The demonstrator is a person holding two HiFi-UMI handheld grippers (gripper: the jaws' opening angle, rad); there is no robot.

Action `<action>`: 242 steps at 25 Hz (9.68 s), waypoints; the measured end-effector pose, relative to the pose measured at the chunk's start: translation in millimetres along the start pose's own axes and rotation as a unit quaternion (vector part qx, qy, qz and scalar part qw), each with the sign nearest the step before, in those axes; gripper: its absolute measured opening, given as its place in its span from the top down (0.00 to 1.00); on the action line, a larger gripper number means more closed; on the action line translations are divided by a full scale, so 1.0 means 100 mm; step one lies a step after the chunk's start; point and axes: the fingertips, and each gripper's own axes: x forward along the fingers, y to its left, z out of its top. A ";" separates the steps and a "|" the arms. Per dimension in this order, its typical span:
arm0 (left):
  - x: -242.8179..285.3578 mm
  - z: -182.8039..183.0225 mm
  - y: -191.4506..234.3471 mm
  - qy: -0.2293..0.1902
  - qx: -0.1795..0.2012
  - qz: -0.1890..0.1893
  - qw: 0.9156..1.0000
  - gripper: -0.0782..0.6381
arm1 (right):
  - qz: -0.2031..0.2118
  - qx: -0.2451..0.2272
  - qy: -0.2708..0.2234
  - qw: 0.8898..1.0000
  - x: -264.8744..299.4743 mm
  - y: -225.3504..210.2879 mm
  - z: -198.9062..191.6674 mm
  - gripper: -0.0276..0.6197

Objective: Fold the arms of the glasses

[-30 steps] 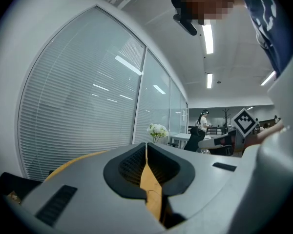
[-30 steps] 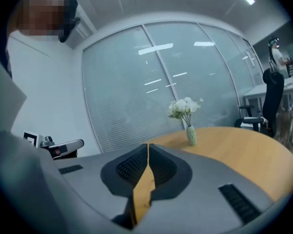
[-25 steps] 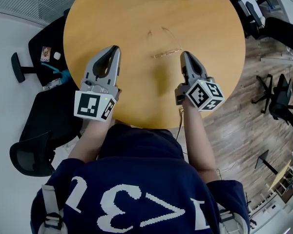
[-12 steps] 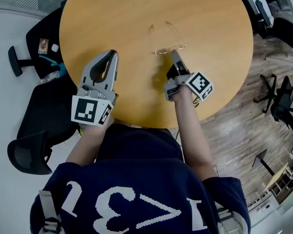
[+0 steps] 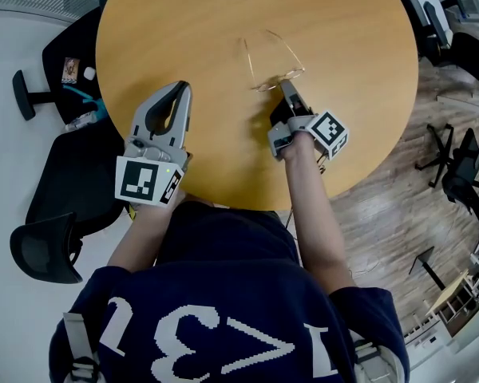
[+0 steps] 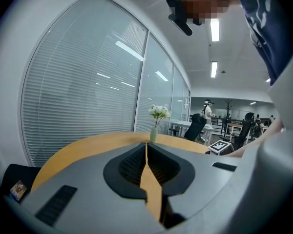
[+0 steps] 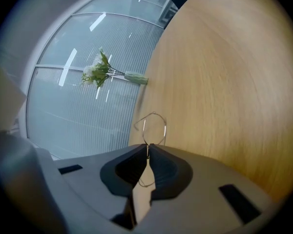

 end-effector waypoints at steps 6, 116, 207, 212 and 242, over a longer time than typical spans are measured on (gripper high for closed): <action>0.01 0.02 -0.01 -0.003 0.000 -0.002 1.000 0.86 | 0.036 -0.003 0.005 0.999 -0.03 0.18 0.01 0.91; 0.25 0.39 -0.21 0.009 -0.066 -0.080 0.995 0.82 | 0.185 -0.356 -0.035 0.915 -0.78 2.15 -0.16 0.91; 0.12 -1.34 -0.11 0.155 -0.126 -0.068 0.977 0.82 | -0.111 -0.822 0.318 0.460 0.29 0.20 -1.04 0.91; 0.11 -0.98 0.09 0.111 -0.094 -0.039 0.989 0.82 | -0.074 -0.764 0.255 0.588 0.17 0.53 -0.86 0.91; -0.32 0.88 -0.01 -0.087 0.024 -0.036 0.995 0.87 | 0.078 -0.611 -0.141 0.775 -1.24 2.55 0.08 0.92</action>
